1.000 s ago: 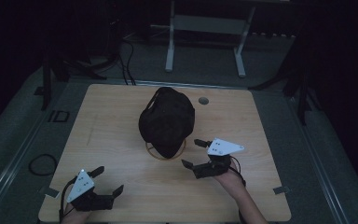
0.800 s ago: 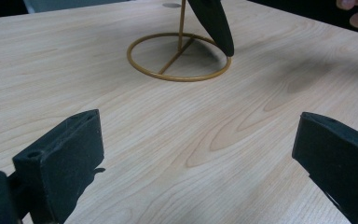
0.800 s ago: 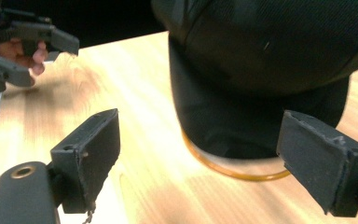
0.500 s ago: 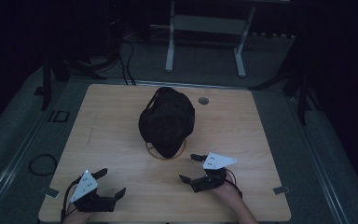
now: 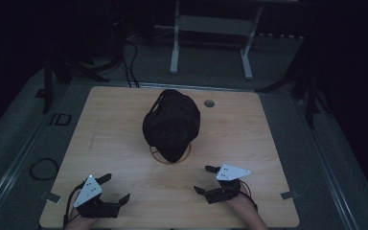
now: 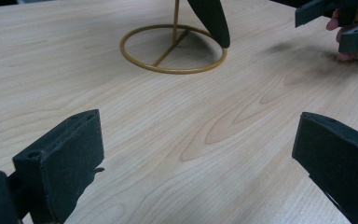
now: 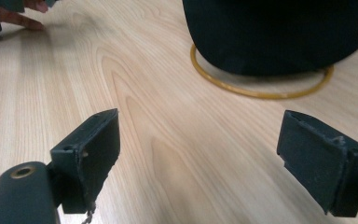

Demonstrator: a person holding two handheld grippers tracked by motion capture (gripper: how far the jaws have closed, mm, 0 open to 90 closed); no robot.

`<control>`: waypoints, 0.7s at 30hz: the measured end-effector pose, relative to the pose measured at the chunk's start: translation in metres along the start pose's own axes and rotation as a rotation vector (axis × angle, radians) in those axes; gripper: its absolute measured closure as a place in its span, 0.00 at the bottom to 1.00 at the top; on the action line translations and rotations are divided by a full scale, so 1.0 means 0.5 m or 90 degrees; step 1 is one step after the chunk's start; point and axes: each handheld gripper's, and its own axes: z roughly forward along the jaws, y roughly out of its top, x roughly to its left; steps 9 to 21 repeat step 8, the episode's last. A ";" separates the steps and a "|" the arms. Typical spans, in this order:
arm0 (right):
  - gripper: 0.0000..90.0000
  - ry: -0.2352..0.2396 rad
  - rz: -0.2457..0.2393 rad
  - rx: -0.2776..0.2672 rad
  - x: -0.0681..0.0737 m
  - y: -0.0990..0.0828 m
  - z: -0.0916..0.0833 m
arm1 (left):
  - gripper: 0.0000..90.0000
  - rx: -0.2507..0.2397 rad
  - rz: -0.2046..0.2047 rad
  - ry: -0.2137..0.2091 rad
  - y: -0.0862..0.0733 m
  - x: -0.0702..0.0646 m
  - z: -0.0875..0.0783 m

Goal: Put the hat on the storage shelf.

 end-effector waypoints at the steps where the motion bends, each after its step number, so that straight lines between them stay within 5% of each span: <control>1: 0.15 -0.009 0.000 0.005 -0.002 -0.005 -0.007 | 0.03 0.002 0.001 0.001 0.000 0.000 0.000; 21: 0.15 -0.025 0.004 0.001 -0.010 -0.013 -0.017 | 0.03 0.000 -0.001 0.002 -0.001 0.001 -0.001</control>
